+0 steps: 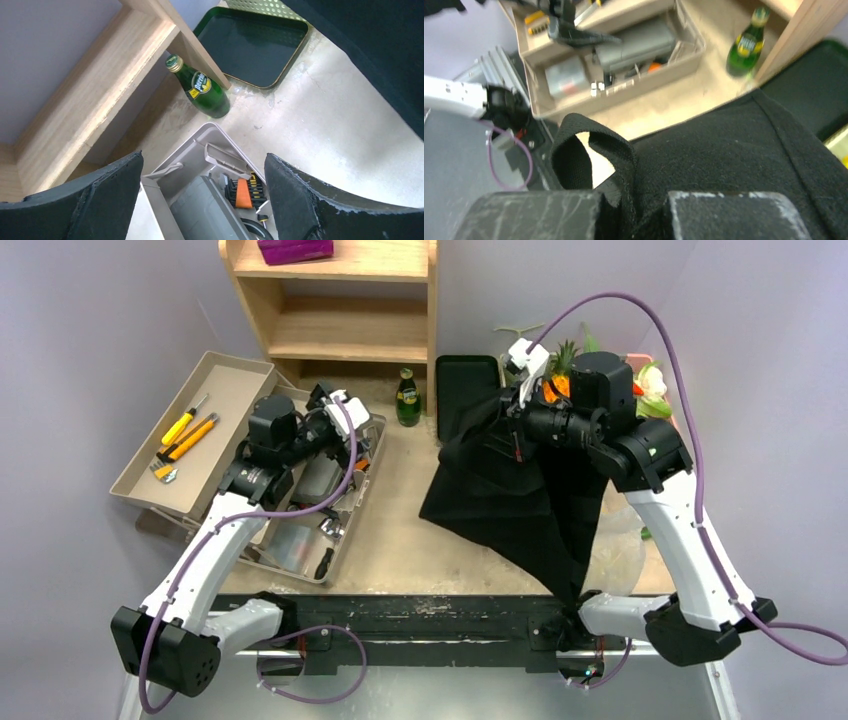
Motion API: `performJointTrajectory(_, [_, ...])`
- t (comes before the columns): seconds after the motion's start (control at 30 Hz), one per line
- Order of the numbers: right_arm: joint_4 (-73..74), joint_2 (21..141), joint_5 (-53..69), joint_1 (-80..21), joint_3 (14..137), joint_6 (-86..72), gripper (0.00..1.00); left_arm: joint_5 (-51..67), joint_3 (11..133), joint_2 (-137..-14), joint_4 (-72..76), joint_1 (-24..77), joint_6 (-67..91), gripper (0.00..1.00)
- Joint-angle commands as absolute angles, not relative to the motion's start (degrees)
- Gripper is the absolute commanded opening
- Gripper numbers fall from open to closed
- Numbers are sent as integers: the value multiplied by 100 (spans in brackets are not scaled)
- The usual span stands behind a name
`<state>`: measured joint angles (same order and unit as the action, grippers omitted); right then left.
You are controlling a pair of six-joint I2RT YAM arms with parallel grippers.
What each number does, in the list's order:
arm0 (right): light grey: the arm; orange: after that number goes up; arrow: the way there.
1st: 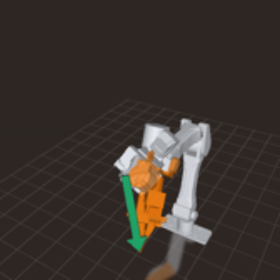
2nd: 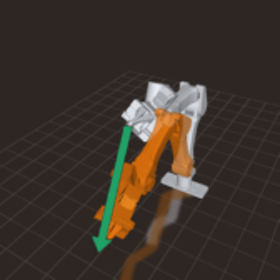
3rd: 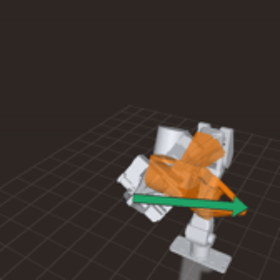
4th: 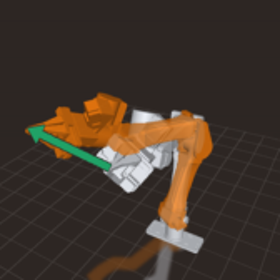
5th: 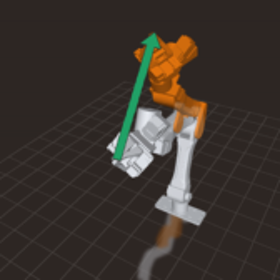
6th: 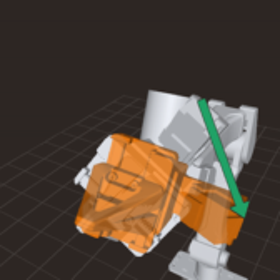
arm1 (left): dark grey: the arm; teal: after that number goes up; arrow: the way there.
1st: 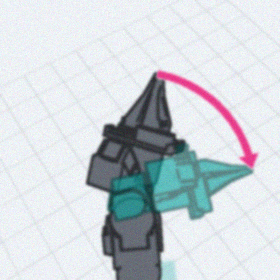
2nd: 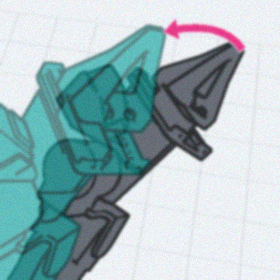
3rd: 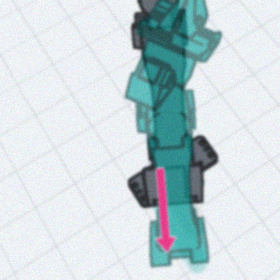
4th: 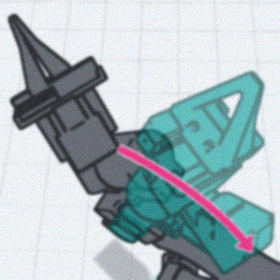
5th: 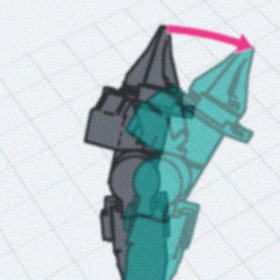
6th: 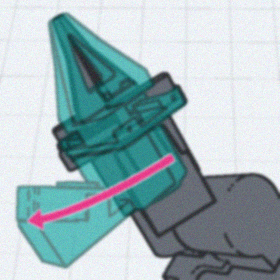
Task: Untie the knot of the grocery bags and take out the mixed food
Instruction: Place the takeout bag at the center of the board.
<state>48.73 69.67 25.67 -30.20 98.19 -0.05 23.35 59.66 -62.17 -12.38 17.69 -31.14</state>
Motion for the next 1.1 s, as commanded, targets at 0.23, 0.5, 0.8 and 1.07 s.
performJointTrajectory(0.23, [3978, 7010, 2261, -3009, 9890, -180, 0, 3364, 6487, -6388, -1920, 1793, -2928, 86])
performJointTrajectory(0.5, [2489, 8179, 2979, -3013, 9424, -1051, 24, 3759, 6728, -6315, -2335, 1867, -2907, 86])
performJointTrajectory(0.8, [3611, 7897, 2967, -3009, 10699, -343, 99, 4176, 7707, -6609, -3325, 2213, -3190, 85])
performJointTrajectory(1.07, [4321, 7262, -25, -2956, 10216, -264, 99, 3414, 9260, -7714, -3484, 3386, -3069, 83])
